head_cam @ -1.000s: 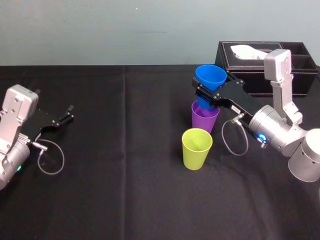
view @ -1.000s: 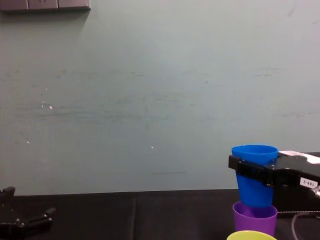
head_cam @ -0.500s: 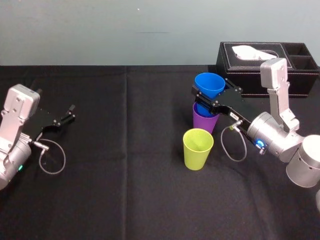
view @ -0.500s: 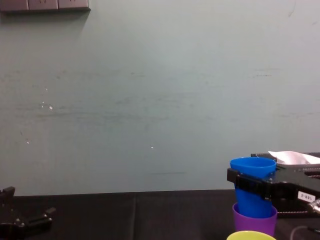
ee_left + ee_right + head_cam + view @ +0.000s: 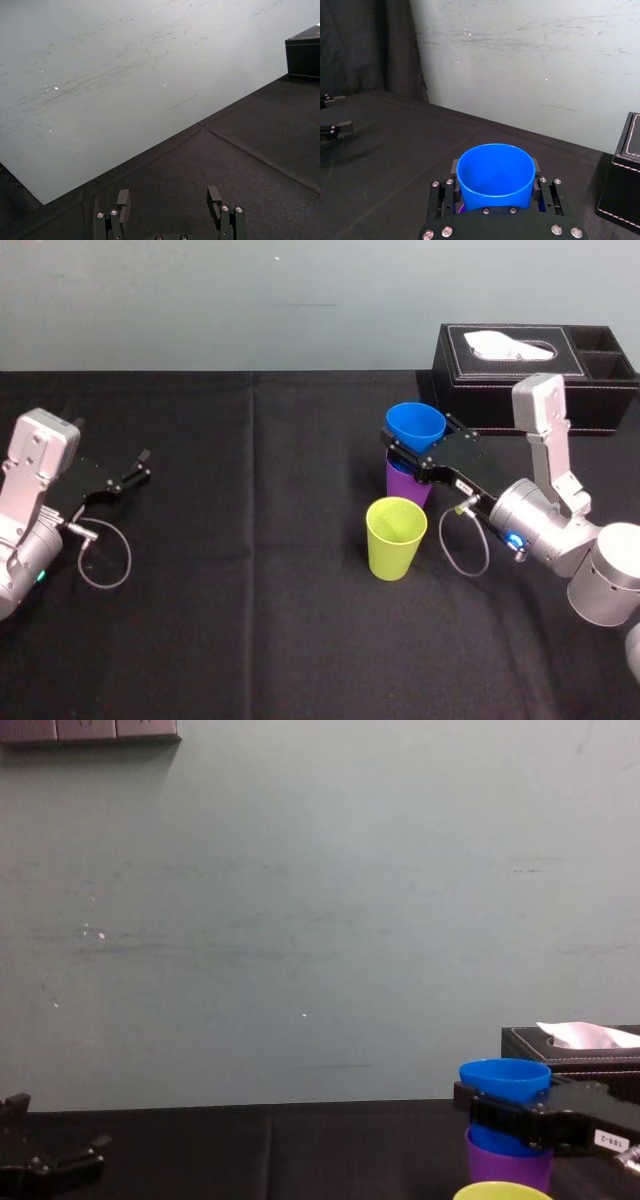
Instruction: Stack the three plastic cups sequentially using one hand.
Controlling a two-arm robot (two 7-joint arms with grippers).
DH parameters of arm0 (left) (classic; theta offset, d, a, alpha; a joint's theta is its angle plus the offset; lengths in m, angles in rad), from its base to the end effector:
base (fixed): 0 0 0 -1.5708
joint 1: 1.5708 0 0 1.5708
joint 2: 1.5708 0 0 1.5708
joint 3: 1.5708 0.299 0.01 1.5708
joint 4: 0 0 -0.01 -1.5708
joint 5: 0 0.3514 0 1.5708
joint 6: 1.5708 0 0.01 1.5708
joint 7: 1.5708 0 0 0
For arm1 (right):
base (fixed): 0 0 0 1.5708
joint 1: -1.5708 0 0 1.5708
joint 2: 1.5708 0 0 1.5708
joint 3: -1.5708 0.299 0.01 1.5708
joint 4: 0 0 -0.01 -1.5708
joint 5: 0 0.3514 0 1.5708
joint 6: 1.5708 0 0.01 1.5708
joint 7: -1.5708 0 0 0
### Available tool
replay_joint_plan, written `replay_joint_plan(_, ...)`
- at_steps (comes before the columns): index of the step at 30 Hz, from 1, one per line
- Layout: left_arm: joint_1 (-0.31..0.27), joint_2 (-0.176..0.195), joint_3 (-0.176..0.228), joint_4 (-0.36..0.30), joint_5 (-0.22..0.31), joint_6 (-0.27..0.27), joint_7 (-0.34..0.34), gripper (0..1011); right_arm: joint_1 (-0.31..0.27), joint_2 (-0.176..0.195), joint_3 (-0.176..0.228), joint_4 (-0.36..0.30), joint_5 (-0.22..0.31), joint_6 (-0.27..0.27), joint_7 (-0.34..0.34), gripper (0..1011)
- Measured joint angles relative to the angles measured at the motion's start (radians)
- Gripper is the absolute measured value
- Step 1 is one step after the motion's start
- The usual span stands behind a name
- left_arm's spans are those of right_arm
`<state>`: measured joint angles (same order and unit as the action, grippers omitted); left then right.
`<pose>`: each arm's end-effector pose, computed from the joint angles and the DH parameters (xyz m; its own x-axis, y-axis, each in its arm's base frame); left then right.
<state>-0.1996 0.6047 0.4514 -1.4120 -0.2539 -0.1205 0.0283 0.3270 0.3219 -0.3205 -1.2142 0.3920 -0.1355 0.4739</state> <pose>0.3998 0.0765 -0.3177 0.2922 0.8803 0.3738 -0.9553 0.2873 0.0702 0.4538 -0.0343 -0.3164 0.6021 -0.7983 0.0145 0.7981 0.6023 0.0137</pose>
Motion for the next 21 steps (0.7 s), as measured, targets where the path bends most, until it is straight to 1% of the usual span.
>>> replay_joint_plan(7, 0.000, 0.000, 0.000, 0.000, 0.000, 0.000, 0.000, 1012, -0.004, -0.003, -0.002, 0.009, -0.006, -0.009, 0.004, 743)
replay_joint_plan(21, 0.000, 0.000, 0.000, 0.000, 0.000, 0.000, 0.000, 1011, -0.011, -0.005, 0.001, 0.016, -0.014, -0.010, 0.002, 743)
